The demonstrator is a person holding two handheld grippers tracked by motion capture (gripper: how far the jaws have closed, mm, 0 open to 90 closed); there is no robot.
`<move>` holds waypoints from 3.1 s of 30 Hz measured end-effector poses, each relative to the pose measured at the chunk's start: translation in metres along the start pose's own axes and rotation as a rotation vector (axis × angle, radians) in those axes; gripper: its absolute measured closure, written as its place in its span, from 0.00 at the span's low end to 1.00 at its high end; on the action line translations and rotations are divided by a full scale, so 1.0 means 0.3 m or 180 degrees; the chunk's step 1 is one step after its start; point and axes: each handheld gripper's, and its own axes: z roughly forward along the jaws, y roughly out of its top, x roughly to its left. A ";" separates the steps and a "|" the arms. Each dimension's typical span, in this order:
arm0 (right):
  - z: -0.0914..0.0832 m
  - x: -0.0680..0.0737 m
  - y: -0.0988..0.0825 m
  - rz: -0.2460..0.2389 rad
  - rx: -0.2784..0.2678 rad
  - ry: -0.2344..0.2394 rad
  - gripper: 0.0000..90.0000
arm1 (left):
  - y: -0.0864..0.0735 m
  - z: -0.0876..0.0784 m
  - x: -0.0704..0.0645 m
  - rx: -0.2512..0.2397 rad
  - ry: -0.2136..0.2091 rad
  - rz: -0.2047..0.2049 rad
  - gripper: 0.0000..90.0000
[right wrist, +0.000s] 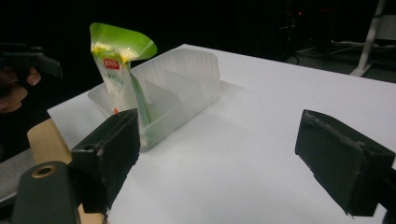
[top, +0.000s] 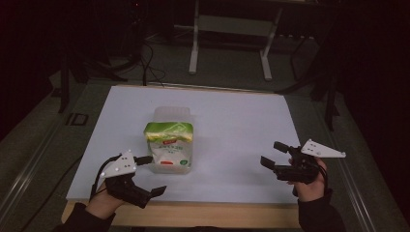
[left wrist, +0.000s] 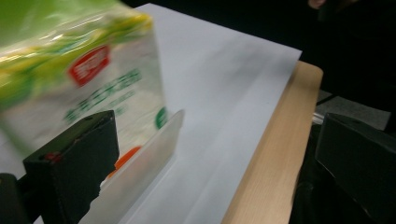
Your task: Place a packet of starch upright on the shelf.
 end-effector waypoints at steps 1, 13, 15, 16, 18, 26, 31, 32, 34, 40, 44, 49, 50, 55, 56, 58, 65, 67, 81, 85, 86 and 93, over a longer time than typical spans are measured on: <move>0.001 0.000 -0.001 -0.0007 0.0013 0.0007 0.16 | 0.004 0.009 -0.005 -0.0011 -0.0043 0.0007 0.00; 0.003 0.008 -0.020 -0.0126 0.0076 -0.0074 0.15 | 0.045 0.132 -0.071 0.0001 -0.0372 0.0203 0.00; 0.005 0.007 -0.024 -0.0119 0.0076 -0.0068 0.15 | 0.052 0.145 -0.083 -0.0028 -0.0441 0.0230 0.00; 0.007 0.008 -0.026 -0.0115 0.0074 -0.0078 0.15 | 0.055 0.149 -0.086 -0.0035 -0.0459 0.0232 0.00; 0.011 0.010 -0.032 -0.0116 0.0062 -0.0082 0.15 | 0.064 0.163 -0.091 -0.0065 -0.0502 0.0226 0.00; 0.043 0.032 -0.062 -0.0189 0.0132 -0.0059 0.15 | 0.092 0.241 -0.110 -0.0113 -0.0612 0.0268 0.00; 0.059 0.038 -0.075 -0.0262 0.0202 -0.0080 0.15 | 0.100 0.296 -0.120 -0.0085 -0.0715 0.0282 0.00; 0.062 0.040 -0.077 -0.0274 0.0219 -0.0086 0.15 | 0.100 0.304 -0.122 -0.0093 -0.0726 0.0284 0.00; 0.066 0.040 -0.080 -0.0304 0.0223 -0.0086 0.15 | 0.102 0.329 -0.124 -0.0083 -0.0776 0.0256 0.00; 0.072 0.038 -0.091 -0.0306 0.0197 -0.0114 0.15 | 0.089 0.380 -0.124 -0.0188 -0.0838 0.0184 0.00; 0.075 0.039 -0.095 -0.0322 0.0192 -0.0127 0.15 | 0.072 0.403 -0.120 -0.0320 -0.0912 0.0078 0.00; 0.083 0.043 -0.105 -0.0390 0.0247 -0.0167 0.15 | 0.050 0.430 -0.127 -0.0310 -0.0834 0.0162 0.00; 0.084 0.045 -0.107 -0.0392 0.0266 -0.0182 0.15 | 0.043 0.437 -0.128 -0.0301 -0.0846 0.0167 0.00; 0.074 0.045 -0.125 -0.0381 0.0291 -0.0226 0.15 | 0.013 0.477 -0.133 -0.0174 -0.0890 0.0175 0.00; 0.073 0.044 -0.129 -0.0362 0.0294 -0.0228 0.15 | 0.009 0.483 -0.136 -0.0159 -0.0903 0.0186 0.00; 0.073 0.041 -0.138 -0.0358 0.0325 -0.0237 0.15 | 0.002 0.493 -0.138 -0.0124 -0.0925 0.0197 0.00; 0.069 0.032 -0.171 -0.0323 0.0415 -0.0258 0.15 | -0.019 0.512 -0.132 -0.0070 -0.0894 0.0177 0.00; 0.062 0.029 -0.173 -0.0310 0.0391 -0.0264 0.15 | -0.025 0.516 -0.132 -0.0058 -0.0868 0.0217 0.00; 0.015 -0.023 -0.203 -0.0159 0.0239 -0.0350 0.15 | -0.058 0.537 -0.141 0.0046 -0.0910 0.0292 0.00; 0.012 -0.038 -0.206 -0.0120 0.0202 -0.0370 0.15 | -0.062 0.540 -0.148 0.0074 -0.0940 0.0333 0.00; 0.012 -0.041 -0.207 -0.0110 0.0190 -0.0365 0.15 | -0.065 0.542 -0.150 0.0082 -0.0958 0.0342 0.00; 0.016 -0.043 -0.210 -0.0142 0.0195 -0.0393 0.15 | -0.070 0.543 -0.151 0.0045 -0.0985 0.0338 0.00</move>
